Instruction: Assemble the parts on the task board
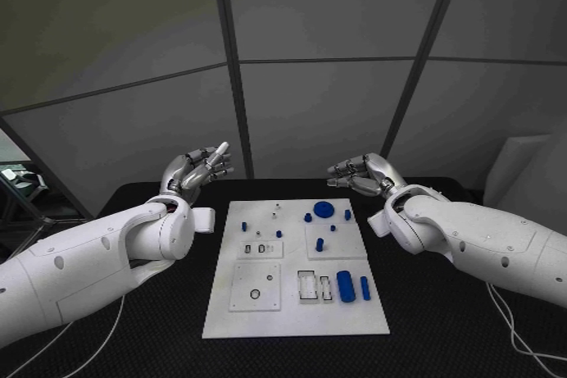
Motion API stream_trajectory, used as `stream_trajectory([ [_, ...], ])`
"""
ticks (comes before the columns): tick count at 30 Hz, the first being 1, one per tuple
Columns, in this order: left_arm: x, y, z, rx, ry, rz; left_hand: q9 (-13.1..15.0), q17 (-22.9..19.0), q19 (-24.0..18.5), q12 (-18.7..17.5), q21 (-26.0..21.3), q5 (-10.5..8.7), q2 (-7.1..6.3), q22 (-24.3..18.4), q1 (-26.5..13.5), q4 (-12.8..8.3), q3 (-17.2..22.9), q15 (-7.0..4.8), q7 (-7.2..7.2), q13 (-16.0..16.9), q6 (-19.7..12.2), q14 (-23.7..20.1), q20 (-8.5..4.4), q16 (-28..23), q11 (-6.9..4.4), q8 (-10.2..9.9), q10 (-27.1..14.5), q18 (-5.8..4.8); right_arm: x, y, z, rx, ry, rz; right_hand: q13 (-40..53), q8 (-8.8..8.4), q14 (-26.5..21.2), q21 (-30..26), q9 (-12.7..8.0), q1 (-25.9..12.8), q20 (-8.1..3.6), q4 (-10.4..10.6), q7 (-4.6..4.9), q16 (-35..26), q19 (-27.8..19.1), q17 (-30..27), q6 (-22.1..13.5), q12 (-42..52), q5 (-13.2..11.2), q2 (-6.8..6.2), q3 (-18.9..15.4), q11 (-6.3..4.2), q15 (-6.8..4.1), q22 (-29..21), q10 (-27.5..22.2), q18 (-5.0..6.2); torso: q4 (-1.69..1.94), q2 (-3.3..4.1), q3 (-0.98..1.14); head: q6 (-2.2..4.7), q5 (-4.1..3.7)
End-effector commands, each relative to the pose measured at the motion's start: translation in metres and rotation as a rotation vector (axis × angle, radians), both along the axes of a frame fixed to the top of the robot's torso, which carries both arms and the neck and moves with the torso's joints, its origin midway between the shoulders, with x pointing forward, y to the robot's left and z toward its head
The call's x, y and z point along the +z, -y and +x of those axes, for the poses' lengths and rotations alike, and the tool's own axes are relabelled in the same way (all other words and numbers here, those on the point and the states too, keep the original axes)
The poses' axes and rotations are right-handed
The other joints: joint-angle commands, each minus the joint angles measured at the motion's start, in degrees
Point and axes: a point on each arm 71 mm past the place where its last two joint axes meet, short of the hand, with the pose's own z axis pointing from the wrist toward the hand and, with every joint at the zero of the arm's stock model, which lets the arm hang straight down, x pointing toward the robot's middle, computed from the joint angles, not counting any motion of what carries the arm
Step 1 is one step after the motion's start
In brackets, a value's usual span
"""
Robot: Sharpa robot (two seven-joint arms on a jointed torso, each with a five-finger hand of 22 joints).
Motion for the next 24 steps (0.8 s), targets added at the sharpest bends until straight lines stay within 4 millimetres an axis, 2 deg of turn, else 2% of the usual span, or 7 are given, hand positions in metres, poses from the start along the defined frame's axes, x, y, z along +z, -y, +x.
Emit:
stream_trajectory([
  [1,0.005,0.004,-0.005,-0.047,0.011,-0.01,0.0,0.4,3.7,0.5,1.9,0.14,0.16,0.6,0.7,-1.0,-0.4,0.16,3.4,0.0,1.3,6.8,-0.08,1.2,0.41,0.6,2.1,-0.26,0.007,-0.007,0.003,0.066,0.054,-0.178,0.2,-0.75,7.6,4.7,0.0,1.8,-2.49,-0.1,-1.36,0.9,7.2,0.6,3.9,-0.7,-0.1,-1.18,1.2,-1.56,-2.53,1.6,5.2,1.19,0.36,1.61,-0.07,0.28,-0.26],
  [5,0.01,0.008,-0.014,-0.102,0.015,-0.013,-0.2,0.7,8.2,0.9,4.2,0.12,0.75,1.1,1.4,-2.7,-1.0,-0.08,3.52,0.0,3.2,12.4,-0.31,2.7,0.63,1.2,5.6,-0.26,0.014,-0.012,0.005,0.097,0.088,-0.323,0.1,-1.0,14.4,10.0,0.0,2.3,-5.07,0.0,-2.26,2.8,11.9,1.5,5.9,-1.1,-0.2,-2.16,1.7,-2.82,-4.84,4.1,8.0,1.11,0.78,2.81,-0.23,0.59,-0.69],
  [9,0.015,0.016,-0.024,-0.171,0.031,0.002,-0.4,0.6,10.2,0.6,5.2,0.2,0.86,1.2,1.7,-4.1,-1.7,-0.23,3.59,-0.1,4.5,14.8,-0.63,2.8,0.58,1.3,7.5,-0.24,0.023,-0.019,0.007,0.105,0.114,-0.451,0.1,-1.52,21.4,15.4,-0.1,2.5,-7.05,0.1,-2.8,5.5,15.7,3.1,6.8,-1.4,-0.4,-3.08,1.2,-3.81,-6.94,7.0,9.1,1.17,1.22,4.15,-0.44,1.57,-1.16],
  [12,0.018,0.023,-0.03,-0.214,0.035,0.004,-0.6,0.5,11.2,0.4,5.6,3.55,1.23,1.0,2.1,-5.1,-1.9,-0.5,3.5,-0.1,5.1,16.1,-0.86,2.6,0.36,1.2,8.9,-0.22,0.031,-0.026,0.01,0.11,0.129,-0.556,0.1,-1.87,27.0,20.0,-0.1,1.9,-8.56,0.2,-3.48,8.8,18.7,5.2,7.8,-1.4,-0.6,-3.74,0.9,-4.79,-8.43,9.4,10.6,1.21,1.52,5.13,-0.52,1.99,-1.32],
  [16,0.02,0.028,-0.035,-0.241,0.035,0.001,-0.7,0.5,11.9,0.3,5.9,4.13,1.37,1.0,1.9,-5.5,-2.3,-0.73,3.5,-0.1,5.5,17.0,-1.07,2.5,0.12,1.1,9.9,-0.18,0.036,-0.032,0.011,0.118,0.142,-0.649,0.1,-2.19,30.9,23.9,0.0,0.7,-9.66,0.3,-4.23,13.0,21.2,8.1,9.3,-1.5,-0.6,-3.94,1.2,-5.6,-9.52,11.5,12.3,1.23,1.71,5.84,-0.68,2.14,-1.56],
  [20,0.022,0.033,-0.038,-0.26,0.036,-0.003,-0.7,0.5,11.9,0.2,5.9,4.14,1.4,1.0,1.9,-5.5,-2.3,-0.77,3.5,-0.1,5.6,17.1,-1.09,2.5,0.09,1.1,10.0,-0.18,0.041,-0.041,0.013,0.122,0.168,-0.763,0.0,-3.51,31.2,29.5,-0.1,-0.9,-10.13,0.2,-4.5,24.4,23.1,15.2,10.1,-1.6,-0.7,-4.44,2.7,-6.23,-9.61,15.4,12.8,1.03,2.09,6.56,-0.91,2.15,-2.05],
  [24,0.023,0.036,-0.039,-0.272,0.035,-0.007,-0.7,0.4,12.0,0.2,6.0,4.14,1.41,1.0,1.8,-5.6,-2.4,-0.75,3.5,-0.1,5.7,17.0,-1.1,2.4,0.09,1.1,10.1,-0.21,0.042,-0.046,0.015,0.119,0.179,-0.832,0.0,-3.69,30.8,39.7,-0.1,-1.7,-9.92,0.3,-4.55,35.5,27.1,24.0,10.3,-1.6,-0.8,-5.04,3.9,-5.71,-9.49,28.6,12.3,-0.79,2.47,7.0,-0.99,2.26,-2.4],
])
